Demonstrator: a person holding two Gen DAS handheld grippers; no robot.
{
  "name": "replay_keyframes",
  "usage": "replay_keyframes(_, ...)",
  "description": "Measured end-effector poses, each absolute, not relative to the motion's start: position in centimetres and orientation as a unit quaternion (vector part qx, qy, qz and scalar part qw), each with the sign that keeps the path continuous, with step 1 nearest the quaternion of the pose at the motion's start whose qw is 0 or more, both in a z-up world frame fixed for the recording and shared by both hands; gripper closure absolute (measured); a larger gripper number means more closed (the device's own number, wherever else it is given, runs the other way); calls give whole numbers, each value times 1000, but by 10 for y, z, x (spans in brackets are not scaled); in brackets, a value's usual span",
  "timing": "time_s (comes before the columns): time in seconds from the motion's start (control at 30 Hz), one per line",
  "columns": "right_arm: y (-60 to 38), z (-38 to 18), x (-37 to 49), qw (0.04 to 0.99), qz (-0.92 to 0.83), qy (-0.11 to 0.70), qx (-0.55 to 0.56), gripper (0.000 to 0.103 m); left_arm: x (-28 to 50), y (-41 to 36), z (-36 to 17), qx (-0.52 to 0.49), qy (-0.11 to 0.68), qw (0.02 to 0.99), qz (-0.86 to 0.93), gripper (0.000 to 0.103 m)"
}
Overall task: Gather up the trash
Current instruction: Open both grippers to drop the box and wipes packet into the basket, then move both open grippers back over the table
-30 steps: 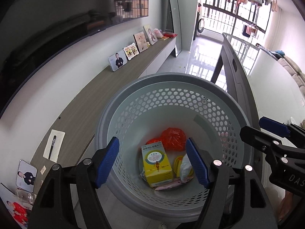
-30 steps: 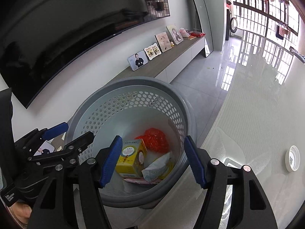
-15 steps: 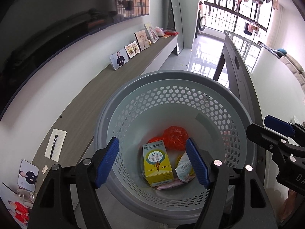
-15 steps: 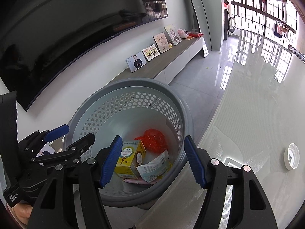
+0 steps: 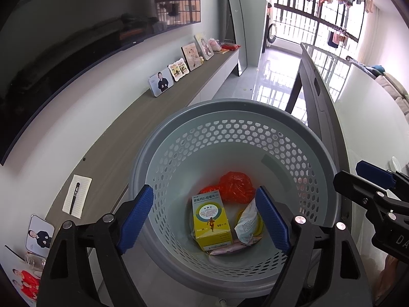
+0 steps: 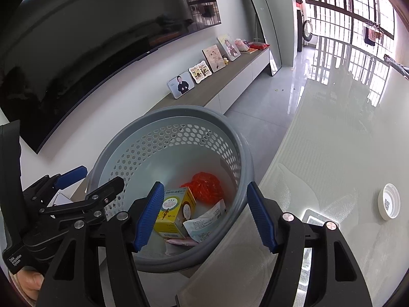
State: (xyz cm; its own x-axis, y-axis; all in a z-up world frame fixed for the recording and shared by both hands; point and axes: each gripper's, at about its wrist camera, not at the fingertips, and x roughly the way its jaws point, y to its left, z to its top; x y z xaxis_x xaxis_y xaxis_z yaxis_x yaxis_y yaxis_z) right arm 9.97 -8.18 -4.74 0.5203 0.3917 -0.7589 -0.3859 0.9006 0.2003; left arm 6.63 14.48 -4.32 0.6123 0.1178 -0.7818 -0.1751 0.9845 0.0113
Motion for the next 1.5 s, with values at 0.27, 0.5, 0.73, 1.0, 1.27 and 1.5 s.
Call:
replay_keyframes(0.27, -104, -38, 86, 880, 206, 427, 16, 39, 61, 133, -28, -23, 418, 905, 72, 18)
replay_keyframes(0.5, -134, -31, 68, 889, 182, 418, 33, 39, 57, 113, -17, -18, 407, 912, 49, 15)
replay_keyframes(0.73, -175, -27, 47, 899, 139, 412, 52, 39, 56, 81, -8, -4, 397, 918, 16, 12)
replay_keyframes(1.0, -236, -20, 12, 913, 61, 395, 77, 37, 54, 36, -6, 13, 396, 918, -32, 12)
replay_keyframes(1.27, -296, -20, -19, 920, 5, 375, 115, 36, 47, -11, 2, 36, 386, 919, -76, 11)
replay_keyframes(1.5, -323, -14, -36, 924, -11, 360, 128, 36, 34, -44, 11, 49, 373, 920, -111, 10)
